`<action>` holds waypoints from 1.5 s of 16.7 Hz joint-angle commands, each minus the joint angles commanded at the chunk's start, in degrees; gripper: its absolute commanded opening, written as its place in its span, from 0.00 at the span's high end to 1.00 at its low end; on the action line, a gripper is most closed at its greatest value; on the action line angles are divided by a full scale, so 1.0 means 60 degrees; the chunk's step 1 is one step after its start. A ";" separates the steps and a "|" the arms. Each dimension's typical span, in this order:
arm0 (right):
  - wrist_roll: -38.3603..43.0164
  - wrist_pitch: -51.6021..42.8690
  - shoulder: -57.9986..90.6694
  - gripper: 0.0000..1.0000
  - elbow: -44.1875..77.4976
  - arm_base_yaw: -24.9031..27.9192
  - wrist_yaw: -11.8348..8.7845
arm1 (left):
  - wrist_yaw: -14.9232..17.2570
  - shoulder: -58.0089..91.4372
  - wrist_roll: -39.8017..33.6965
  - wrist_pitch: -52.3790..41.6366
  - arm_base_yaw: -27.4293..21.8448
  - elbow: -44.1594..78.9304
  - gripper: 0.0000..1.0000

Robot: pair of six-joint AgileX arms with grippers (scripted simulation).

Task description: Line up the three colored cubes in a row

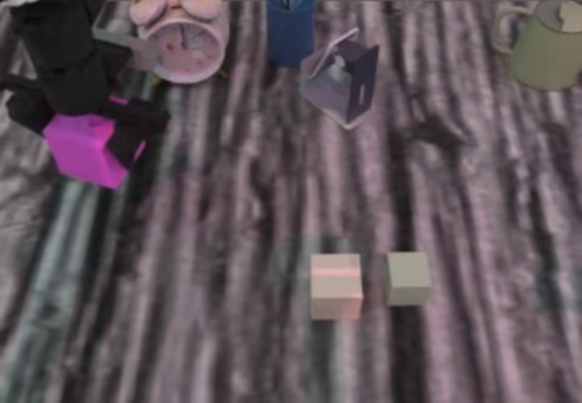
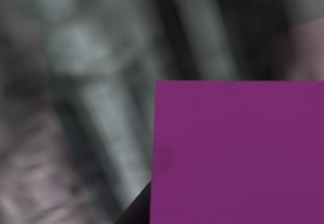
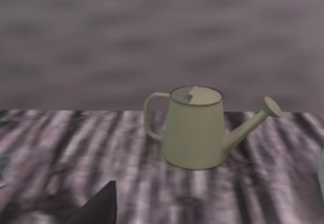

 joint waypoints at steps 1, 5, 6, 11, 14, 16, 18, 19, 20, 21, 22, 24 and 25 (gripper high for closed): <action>0.0000 0.0000 0.0000 0.00 0.0000 0.0000 0.0000 | 0.0001 -0.0166 -0.0583 0.0024 -0.0323 -0.0204 1.00; 0.0000 0.0000 0.0000 0.00 0.0000 0.0000 0.0000 | 0.0008 -0.0929 -0.3346 0.0125 -0.1779 -0.1189 1.00; 0.0000 0.0000 0.0000 0.00 0.0000 0.0000 0.0000 | 0.0010 -0.1125 -0.4101 0.0150 -0.2158 -0.1441 1.00; 0.0000 0.0000 0.0000 0.00 0.0000 0.0000 0.0000 | -0.0005 -0.2080 -0.7103 0.0347 -0.3768 -0.2525 1.00; 0.0000 0.0000 0.0000 0.00 0.0000 0.0000 0.0000 | -0.0021 -0.2395 -0.7800 0.0439 -0.4215 -0.2827 1.00; 0.0000 0.0000 0.0000 0.00 0.0000 0.0000 0.0000 | -0.0022 -0.2412 -0.7832 0.0445 -0.4236 -0.2842 1.00; 0.0000 0.0000 0.0000 0.00 0.0000 0.0000 0.0000 | -0.0020 -0.2371 -0.7803 0.0428 -0.4193 -0.2813 1.00; 0.0000 0.0000 0.0000 0.00 0.0000 0.0000 0.0000 | -0.0021 -0.2362 -0.7796 0.0460 -0.4198 -0.2836 1.00; 0.0000 0.0000 0.0000 0.00 0.0000 0.0000 0.0000 | -0.0021 -0.2323 -0.7782 0.0593 -0.4206 -0.2928 1.00; 0.0000 0.0000 0.0000 0.00 0.0000 0.0000 0.0000 | -0.0019 -0.2256 -0.7770 0.0822 -0.4211 -0.3074 1.00; 0.0000 0.0000 0.0000 0.00 0.0000 0.0000 0.0000 | -0.0015 -0.2162 -0.7767 0.1129 -0.4208 -0.3265 1.00; 0.0000 0.0000 0.0000 0.00 0.0000 0.0000 0.0000 | -0.0008 -0.1921 -0.7774 0.1876 -0.4193 -0.3719 1.00; 0.0000 0.0000 0.0000 0.00 0.0000 0.0000 0.0000 | -0.0008 -0.1794 -0.7773 0.2244 -0.4190 -0.3950 1.00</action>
